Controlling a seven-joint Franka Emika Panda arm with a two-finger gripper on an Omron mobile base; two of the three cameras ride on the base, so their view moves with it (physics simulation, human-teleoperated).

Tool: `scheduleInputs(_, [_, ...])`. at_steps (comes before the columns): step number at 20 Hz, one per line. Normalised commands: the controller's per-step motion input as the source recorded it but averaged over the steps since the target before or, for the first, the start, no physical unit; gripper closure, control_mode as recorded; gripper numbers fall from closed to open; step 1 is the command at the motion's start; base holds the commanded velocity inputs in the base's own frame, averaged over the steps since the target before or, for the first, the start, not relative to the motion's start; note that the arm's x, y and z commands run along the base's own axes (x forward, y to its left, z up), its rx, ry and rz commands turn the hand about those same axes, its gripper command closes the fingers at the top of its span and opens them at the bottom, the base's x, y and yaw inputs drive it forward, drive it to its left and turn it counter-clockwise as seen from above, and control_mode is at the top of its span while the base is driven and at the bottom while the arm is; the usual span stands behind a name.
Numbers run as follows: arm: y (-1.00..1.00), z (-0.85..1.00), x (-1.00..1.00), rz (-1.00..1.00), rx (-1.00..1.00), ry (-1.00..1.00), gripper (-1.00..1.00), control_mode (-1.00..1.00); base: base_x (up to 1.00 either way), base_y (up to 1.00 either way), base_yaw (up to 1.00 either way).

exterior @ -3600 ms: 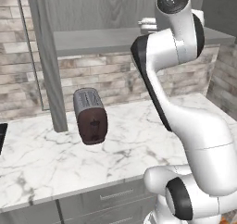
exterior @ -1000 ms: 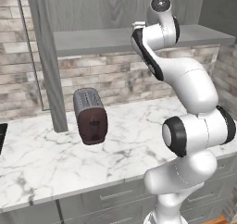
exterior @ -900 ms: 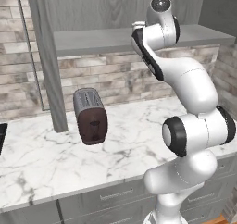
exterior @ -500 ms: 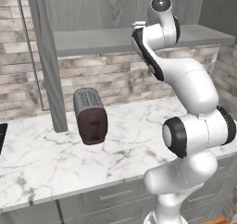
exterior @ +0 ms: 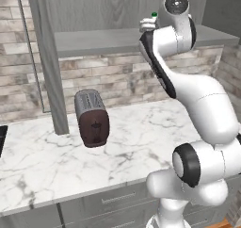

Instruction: Pick the milk from the counter and place it in the open cabinet.

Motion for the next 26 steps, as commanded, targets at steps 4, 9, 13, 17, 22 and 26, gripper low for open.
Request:
scheduleInputs(4, [0.16,0.09,-1.00,0.15,-0.01,-0.40,-1.00,-1.00,0.00,0.00,0.00])
scheduleInputs(9, [0.00,0.30,-1.00,0.03,0.01,-0.15,-1.00,-1.00,0.00,0.00,0.00])
scheduleInputs(13, [0.00,0.31,-1.00,0.09,0.00,0.33,-1.00,-1.00,0.00,0.00,0.00])
scheduleInputs(17, [0.00,0.10,-1.00,0.09,0.00,0.23,-1.00,-1.00,0.00,0.00,0.00])
scheduleInputs(22, [0.00,-0.02,-1.00,0.07,0.00,0.26,-1.00,-1.00,0.00,0.00,0.00])
scheduleInputs(26, [0.00,-0.03,-1.00,0.00,0.00,0.26,-1.00,-1.00,0.00,0.00,0.00])
